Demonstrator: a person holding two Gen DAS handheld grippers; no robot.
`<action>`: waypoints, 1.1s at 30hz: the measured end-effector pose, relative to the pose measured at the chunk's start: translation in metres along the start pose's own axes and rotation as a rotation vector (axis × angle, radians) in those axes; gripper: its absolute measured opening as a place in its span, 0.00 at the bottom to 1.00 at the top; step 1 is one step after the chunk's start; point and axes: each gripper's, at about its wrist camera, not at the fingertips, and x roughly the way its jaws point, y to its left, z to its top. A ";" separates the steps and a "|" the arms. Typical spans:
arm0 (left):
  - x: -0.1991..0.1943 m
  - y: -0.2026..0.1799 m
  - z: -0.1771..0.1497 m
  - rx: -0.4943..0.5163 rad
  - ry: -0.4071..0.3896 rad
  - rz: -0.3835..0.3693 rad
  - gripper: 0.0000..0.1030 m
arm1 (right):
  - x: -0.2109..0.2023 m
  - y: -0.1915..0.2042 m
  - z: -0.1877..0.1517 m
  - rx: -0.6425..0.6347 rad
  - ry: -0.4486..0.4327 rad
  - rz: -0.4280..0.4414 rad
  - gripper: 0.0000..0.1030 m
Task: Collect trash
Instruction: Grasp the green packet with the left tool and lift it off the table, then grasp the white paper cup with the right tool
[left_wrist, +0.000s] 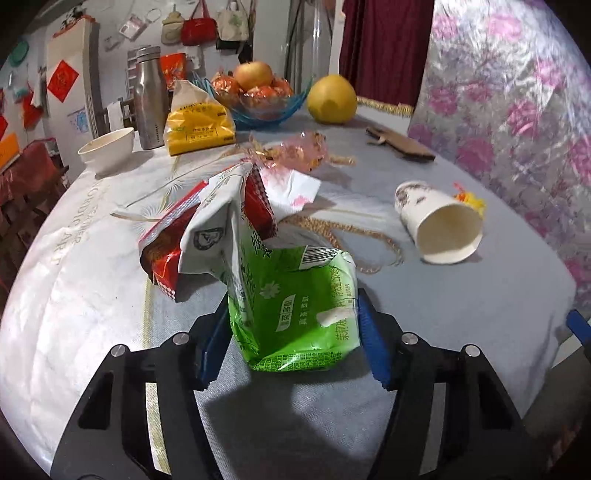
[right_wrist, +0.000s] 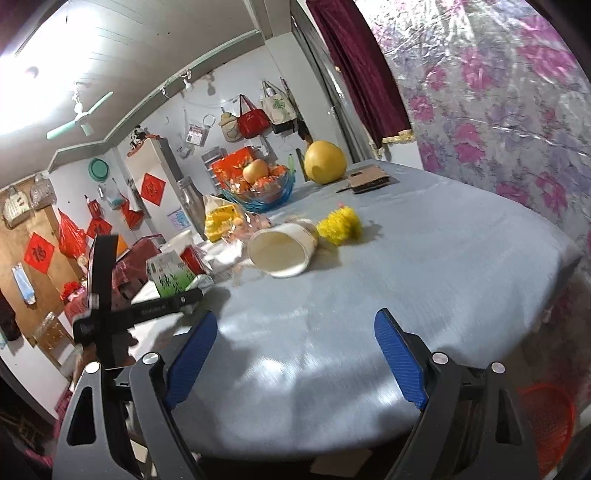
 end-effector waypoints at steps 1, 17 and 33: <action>-0.002 0.004 0.000 -0.022 -0.004 -0.020 0.60 | 0.010 0.004 0.009 -0.002 0.015 -0.002 0.83; 0.002 0.019 -0.006 -0.160 0.027 -0.146 0.60 | 0.163 0.052 0.078 0.026 0.221 -0.114 0.94; 0.001 0.012 -0.010 -0.129 0.009 -0.120 0.60 | 0.116 0.054 0.057 -0.087 0.142 -0.096 0.70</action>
